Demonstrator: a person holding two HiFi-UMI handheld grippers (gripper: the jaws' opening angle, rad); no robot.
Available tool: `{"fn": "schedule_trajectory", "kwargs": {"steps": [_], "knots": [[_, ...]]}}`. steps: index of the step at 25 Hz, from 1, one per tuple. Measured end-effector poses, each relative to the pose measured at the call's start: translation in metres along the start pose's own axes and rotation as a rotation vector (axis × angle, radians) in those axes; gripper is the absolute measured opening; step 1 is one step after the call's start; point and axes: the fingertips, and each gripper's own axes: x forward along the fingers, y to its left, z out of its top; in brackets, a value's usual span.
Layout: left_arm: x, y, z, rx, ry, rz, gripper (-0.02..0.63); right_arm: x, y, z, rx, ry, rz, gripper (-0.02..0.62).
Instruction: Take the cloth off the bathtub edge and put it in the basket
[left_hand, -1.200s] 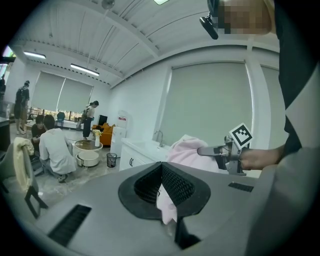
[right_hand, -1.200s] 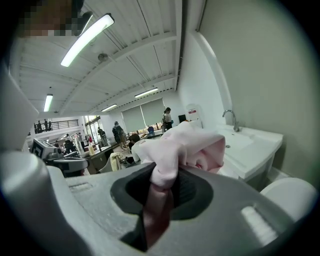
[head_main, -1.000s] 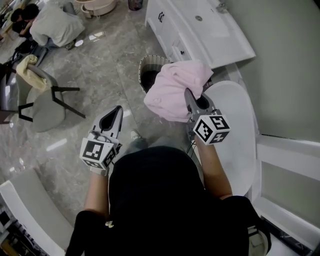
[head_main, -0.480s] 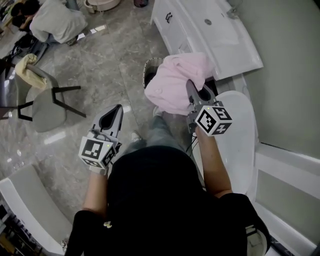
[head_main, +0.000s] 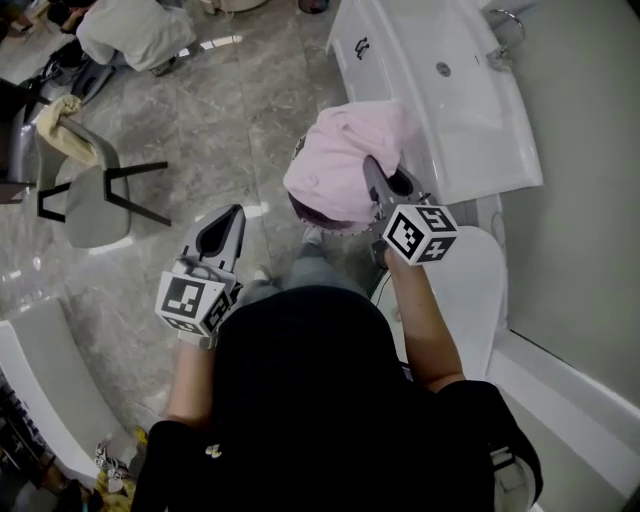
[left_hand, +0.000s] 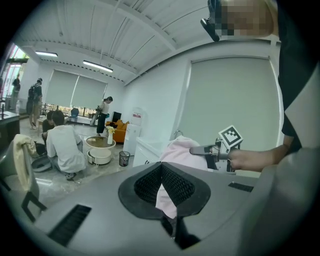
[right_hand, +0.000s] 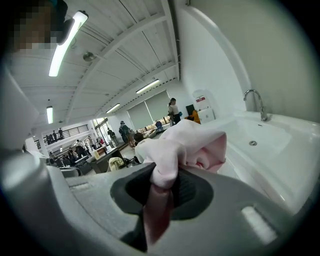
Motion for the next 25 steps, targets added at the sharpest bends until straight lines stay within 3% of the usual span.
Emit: {"fn": "schedule_trajectory", "kwargs": {"steps": [9, 18, 25], "knots": [[0.063, -0.014, -0.001, -0.04, 0.027, 0.083, 0.012, 0.057, -0.059, -0.022, 0.004, 0.131, 0.106, 0.071], [0.081, -0.004, -0.003, -0.044, 0.073, 0.052, 0.012, 0.081, -0.078, -0.066, 0.029, 0.237, 0.084, 0.071], [0.08, 0.03, -0.016, -0.029, 0.115, 0.031, 0.012, 0.106, -0.082, -0.117, 0.051, 0.302, 0.039, 0.072]]}}
